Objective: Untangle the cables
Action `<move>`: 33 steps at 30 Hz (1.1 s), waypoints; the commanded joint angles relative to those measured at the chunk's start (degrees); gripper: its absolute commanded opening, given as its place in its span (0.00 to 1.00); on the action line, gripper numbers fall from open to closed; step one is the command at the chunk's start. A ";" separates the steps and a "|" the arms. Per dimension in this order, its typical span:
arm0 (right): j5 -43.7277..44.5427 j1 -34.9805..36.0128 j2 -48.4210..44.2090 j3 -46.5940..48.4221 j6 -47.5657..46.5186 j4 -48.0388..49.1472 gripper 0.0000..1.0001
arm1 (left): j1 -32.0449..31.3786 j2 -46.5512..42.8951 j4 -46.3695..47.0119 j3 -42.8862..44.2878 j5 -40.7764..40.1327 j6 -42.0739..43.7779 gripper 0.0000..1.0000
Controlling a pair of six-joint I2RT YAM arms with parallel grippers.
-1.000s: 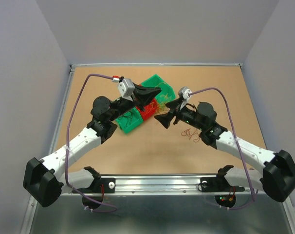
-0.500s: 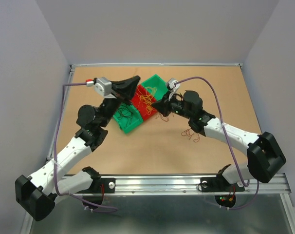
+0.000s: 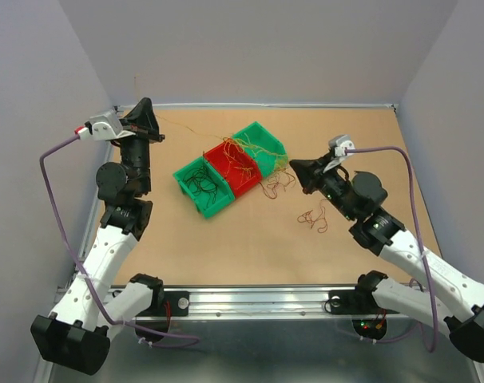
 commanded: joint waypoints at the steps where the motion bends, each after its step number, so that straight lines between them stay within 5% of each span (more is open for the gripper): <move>1: 21.27 -0.05 -5.63 -3.32 2.60 -2.00 0.01 | 2.75 0.94 2.13 3.48 -9.76 2.20 0.00; 6: 44.99 0.03 -18.37 -8.58 6.29 -2.26 0.01 | 8.90 4.88 2.04 4.36 -10.48 -0.70 0.00; 12: 51.27 -0.05 -38.06 -15.35 8.49 -2.09 0.01 | 16.64 11.12 0.46 6.56 -5.91 -6.15 0.00; 18: 48.38 0.04 -44.49 -17.21 7.88 -1.82 0.01 | 19.72 14.47 1.86 5.69 -0.29 -9.23 0.00; 23: 38.99 0.04 -39.23 -15.45 6.21 -1.30 0.01 | 19.37 11.67 9.24 1.04 12.45 -9.32 0.00; 28: 37.47 0.03 -33.95 -13.87 6.30 -0.95 0.01 | 17.26 6.48 9.43 -0.38 12.90 -7.39 0.00; 33: 30.55 -0.05 -31.67 -13.78 4.01 -0.24 0.06 | 12.44 3.76 10.04 -2.32 22.65 -9.41 0.00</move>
